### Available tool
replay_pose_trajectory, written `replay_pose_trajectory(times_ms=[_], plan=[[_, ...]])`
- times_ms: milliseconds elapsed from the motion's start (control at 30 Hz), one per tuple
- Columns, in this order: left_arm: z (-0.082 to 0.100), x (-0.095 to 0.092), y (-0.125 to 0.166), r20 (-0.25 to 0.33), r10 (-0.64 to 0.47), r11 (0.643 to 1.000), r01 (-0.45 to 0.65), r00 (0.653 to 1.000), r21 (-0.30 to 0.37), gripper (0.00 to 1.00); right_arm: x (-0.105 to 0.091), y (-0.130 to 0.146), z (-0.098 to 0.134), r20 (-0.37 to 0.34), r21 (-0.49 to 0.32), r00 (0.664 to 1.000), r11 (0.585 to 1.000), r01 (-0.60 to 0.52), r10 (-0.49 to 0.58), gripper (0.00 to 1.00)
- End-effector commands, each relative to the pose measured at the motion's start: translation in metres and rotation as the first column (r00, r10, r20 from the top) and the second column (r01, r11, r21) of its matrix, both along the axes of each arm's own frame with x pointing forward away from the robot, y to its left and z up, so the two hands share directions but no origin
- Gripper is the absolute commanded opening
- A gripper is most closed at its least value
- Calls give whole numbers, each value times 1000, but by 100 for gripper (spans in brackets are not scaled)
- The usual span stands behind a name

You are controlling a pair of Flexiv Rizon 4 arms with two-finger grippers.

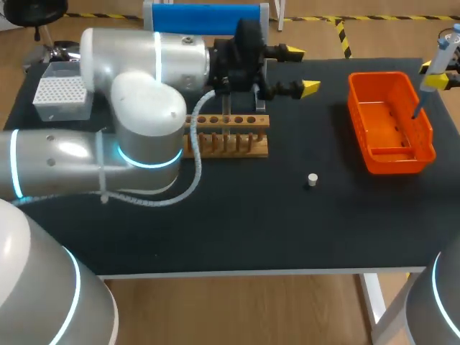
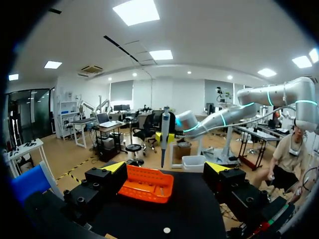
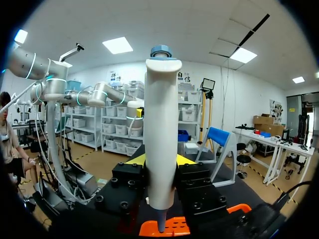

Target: Invert the test tube, pick up the pipette, mount the tip to pipette, aspirate from beaker and dispense into the tube, eject the tip, return the pipette, and cap with the stopper.

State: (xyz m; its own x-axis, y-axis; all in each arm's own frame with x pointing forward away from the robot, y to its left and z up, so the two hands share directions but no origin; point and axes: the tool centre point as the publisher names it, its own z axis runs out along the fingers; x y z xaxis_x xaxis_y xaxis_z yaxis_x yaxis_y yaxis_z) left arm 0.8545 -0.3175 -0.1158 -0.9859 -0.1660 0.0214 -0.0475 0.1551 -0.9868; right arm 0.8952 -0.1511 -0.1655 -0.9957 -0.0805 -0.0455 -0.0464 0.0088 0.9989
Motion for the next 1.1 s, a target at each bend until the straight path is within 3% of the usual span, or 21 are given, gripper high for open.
replay_pose_trajectory(times_ms=[33, 433, 800, 1100], plan=[[-2, -3, 27, 61, 18, 956, 0, 998, -294, 100, 0, -1, 1, 0, -2, 1000, 1000, -1, 1, 0], [3, -6, 49, 119, 17, 951, 21, 993, -309, 100, 0, -1, 1, 0, -2, 1000, 1000, -1, 1, 0], [6, -13, 51, 108, -7, 965, 35, 994, -261, 100, 0, -1, 1, 0, -2, 1000, 1000, -1, 1, 0], [6, -14, 51, 73, -24, 991, 33, 997, -133, 100, 0, -1, 1, 0, -2, 1000, 1000, -1, 1, 0]])
